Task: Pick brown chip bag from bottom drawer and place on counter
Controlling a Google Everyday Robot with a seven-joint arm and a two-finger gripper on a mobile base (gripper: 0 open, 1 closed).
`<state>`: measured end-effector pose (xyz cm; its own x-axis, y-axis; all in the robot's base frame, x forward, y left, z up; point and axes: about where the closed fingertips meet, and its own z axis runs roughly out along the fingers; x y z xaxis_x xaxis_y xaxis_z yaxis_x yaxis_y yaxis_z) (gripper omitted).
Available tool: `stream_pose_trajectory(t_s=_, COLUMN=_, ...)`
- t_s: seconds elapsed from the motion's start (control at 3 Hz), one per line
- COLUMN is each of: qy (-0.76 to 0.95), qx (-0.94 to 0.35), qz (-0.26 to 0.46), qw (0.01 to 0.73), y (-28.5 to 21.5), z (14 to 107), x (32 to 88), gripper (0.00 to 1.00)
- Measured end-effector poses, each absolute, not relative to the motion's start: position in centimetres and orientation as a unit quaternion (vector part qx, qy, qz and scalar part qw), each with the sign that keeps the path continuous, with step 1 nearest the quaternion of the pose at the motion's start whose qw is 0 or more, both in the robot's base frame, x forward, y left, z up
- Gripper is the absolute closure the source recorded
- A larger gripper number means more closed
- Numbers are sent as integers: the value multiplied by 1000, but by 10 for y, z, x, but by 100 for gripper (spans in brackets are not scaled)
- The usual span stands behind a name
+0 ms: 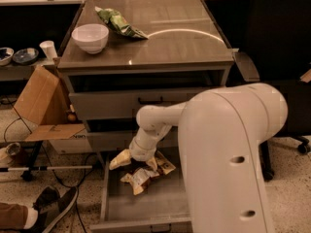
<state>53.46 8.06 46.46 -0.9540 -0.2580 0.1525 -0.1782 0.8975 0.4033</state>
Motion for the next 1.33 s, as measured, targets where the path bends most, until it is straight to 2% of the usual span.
stream_pose_trajectory(t_s=0.33, qy=-970, qx=-4, qz=-226, qw=93, y=89, z=409, x=538, gripper=0)
stream_pose_trajectory(t_s=1.33, qy=-955, qx=-59, qz=-277, qw=90, y=90, z=358, x=565, gripper=0)
